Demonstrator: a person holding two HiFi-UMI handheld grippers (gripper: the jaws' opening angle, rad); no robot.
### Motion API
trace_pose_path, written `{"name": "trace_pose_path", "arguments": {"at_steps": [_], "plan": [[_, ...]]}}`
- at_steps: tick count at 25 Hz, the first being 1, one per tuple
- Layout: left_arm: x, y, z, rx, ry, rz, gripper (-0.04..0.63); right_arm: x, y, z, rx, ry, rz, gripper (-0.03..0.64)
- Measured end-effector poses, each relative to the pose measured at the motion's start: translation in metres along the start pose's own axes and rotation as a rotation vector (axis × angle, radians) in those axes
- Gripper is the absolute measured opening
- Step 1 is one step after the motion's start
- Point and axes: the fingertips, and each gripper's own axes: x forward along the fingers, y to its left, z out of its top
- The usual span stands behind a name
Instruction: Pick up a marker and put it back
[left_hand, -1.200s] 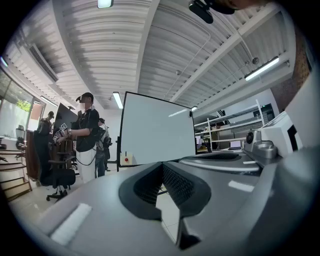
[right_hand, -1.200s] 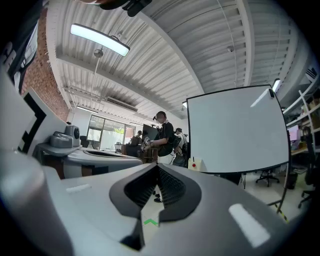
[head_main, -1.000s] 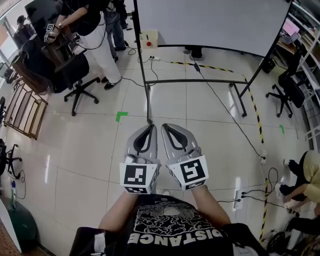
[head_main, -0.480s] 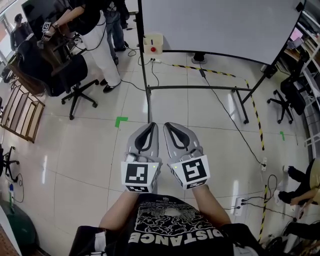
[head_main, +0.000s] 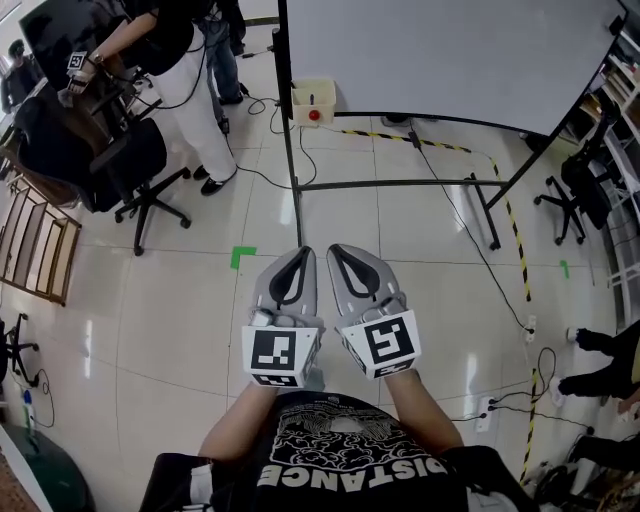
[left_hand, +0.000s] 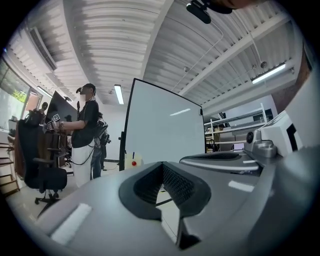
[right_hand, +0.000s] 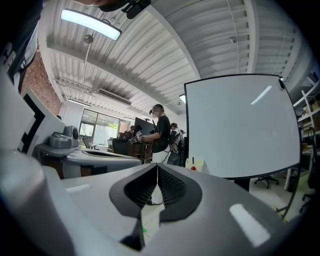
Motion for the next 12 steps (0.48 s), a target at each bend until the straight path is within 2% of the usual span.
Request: {"name": "trace_pose_path", "arguments": {"at_steps": [12], "plan": [[0.051,0.063,0.001,-0.029,0.019,-0.059,0.006,0.078,-0.008,-0.001,0.002,0.037,-0.052,0.000]]}}
